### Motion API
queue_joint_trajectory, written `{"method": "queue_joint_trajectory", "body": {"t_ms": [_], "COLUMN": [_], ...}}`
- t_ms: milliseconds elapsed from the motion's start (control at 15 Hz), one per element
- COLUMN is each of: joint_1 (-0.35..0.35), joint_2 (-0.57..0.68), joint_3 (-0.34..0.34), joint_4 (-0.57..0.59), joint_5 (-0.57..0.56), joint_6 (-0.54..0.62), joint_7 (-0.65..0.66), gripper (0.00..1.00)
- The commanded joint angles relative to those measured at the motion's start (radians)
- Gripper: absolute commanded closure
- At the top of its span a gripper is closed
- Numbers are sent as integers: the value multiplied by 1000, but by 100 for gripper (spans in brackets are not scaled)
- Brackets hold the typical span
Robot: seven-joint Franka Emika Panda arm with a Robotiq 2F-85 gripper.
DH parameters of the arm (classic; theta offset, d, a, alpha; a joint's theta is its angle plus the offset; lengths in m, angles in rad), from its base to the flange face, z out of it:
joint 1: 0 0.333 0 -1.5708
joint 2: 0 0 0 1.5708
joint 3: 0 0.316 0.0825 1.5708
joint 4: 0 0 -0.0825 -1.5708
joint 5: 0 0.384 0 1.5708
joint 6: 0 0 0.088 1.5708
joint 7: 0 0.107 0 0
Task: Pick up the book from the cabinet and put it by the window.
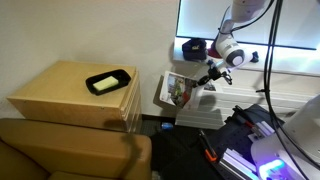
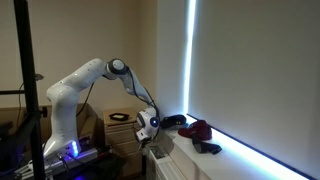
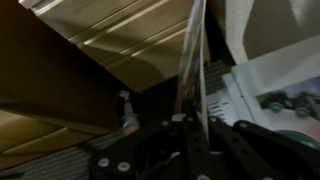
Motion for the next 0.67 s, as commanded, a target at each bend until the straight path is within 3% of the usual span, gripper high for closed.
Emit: {"method": "queue_joint_trajectory", "body": {"t_ms": [0, 200, 600], "joint_1": [-64, -129, -311], "joint_2": [-214, -372, -609], "joint_3": [-39, -84, -198], "joint_4": [-146, -210, -307], "joint_5": [18, 23, 4], "joint_6": [55, 57, -11], "joint_7": [-137, -186, -134], "gripper": [99, 99, 99]}}
